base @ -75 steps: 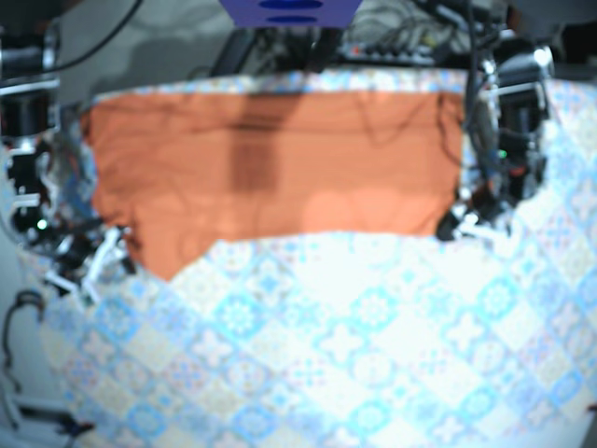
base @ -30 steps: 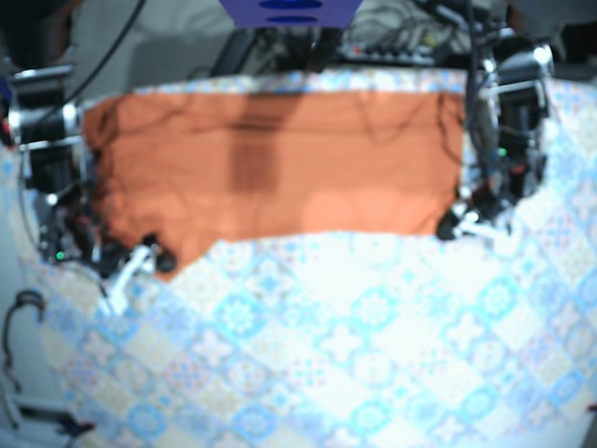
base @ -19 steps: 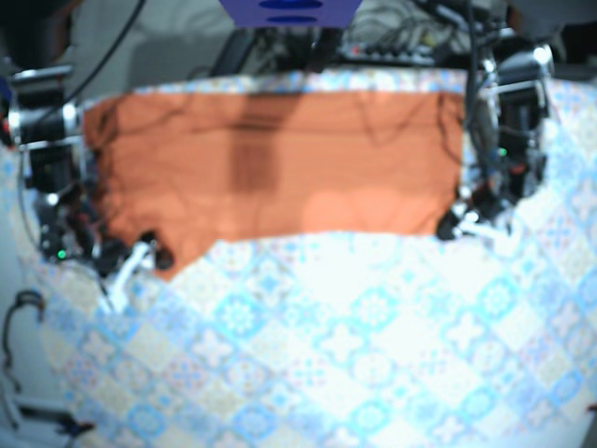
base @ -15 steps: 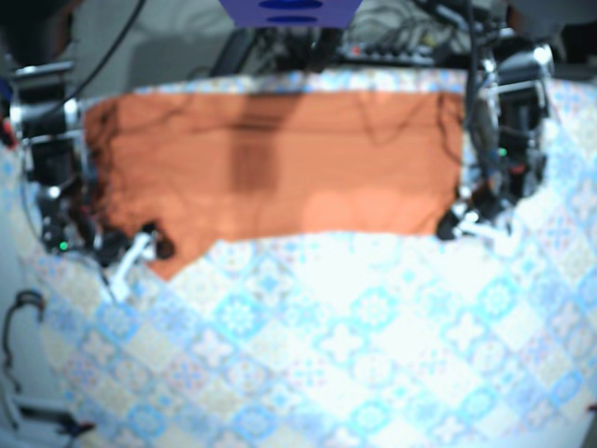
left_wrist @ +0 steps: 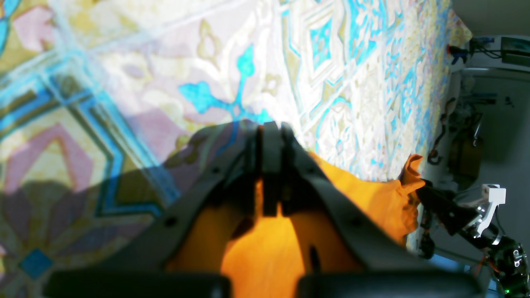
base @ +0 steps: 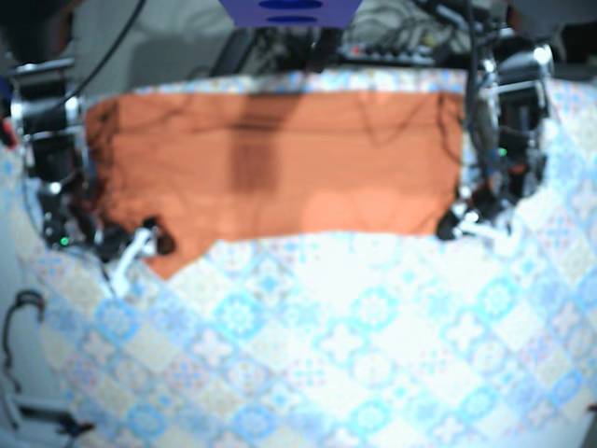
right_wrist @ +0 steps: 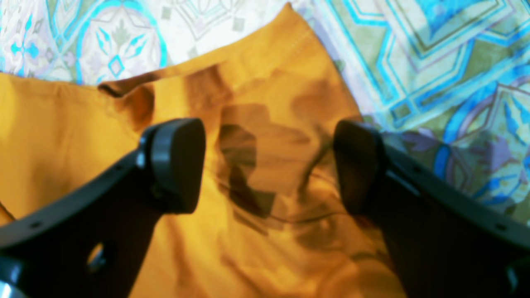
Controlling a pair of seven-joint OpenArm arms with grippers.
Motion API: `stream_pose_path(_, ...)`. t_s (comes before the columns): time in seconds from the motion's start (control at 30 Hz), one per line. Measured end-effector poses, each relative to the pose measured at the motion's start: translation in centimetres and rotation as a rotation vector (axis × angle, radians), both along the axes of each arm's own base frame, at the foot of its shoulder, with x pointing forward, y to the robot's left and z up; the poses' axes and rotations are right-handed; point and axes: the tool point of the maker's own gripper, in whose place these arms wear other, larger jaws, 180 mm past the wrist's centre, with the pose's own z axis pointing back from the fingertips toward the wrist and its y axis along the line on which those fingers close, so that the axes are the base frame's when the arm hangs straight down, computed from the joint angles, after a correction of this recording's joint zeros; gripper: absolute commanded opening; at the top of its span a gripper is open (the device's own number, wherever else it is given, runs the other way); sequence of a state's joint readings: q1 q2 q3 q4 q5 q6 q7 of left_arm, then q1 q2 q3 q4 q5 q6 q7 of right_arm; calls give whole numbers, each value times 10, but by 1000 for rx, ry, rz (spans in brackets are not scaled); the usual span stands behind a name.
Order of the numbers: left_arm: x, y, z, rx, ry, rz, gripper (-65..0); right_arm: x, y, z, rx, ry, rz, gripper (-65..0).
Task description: Fold the T-shirt properly
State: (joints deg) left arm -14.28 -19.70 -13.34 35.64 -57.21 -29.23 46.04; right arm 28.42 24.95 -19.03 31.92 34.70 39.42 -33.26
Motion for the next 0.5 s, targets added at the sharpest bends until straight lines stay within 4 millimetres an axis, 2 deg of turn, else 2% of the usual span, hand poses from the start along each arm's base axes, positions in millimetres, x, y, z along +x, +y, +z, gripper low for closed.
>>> stream_pose_path(0.2, 0, 0, 0, 0, 0, 0, -650, 12, -10, 4, -17, -44, -66, -182)
stream_pose_path(0.37, 0, 0, 0, 0, 0, 0, -650, 11, -13, 5, -22, -43, -68, -182)
stream_pose_path(0.5, 0, 0, 0, 0, 0, 0, -650, 11, -25, 7, -37, -48, -81, -182)
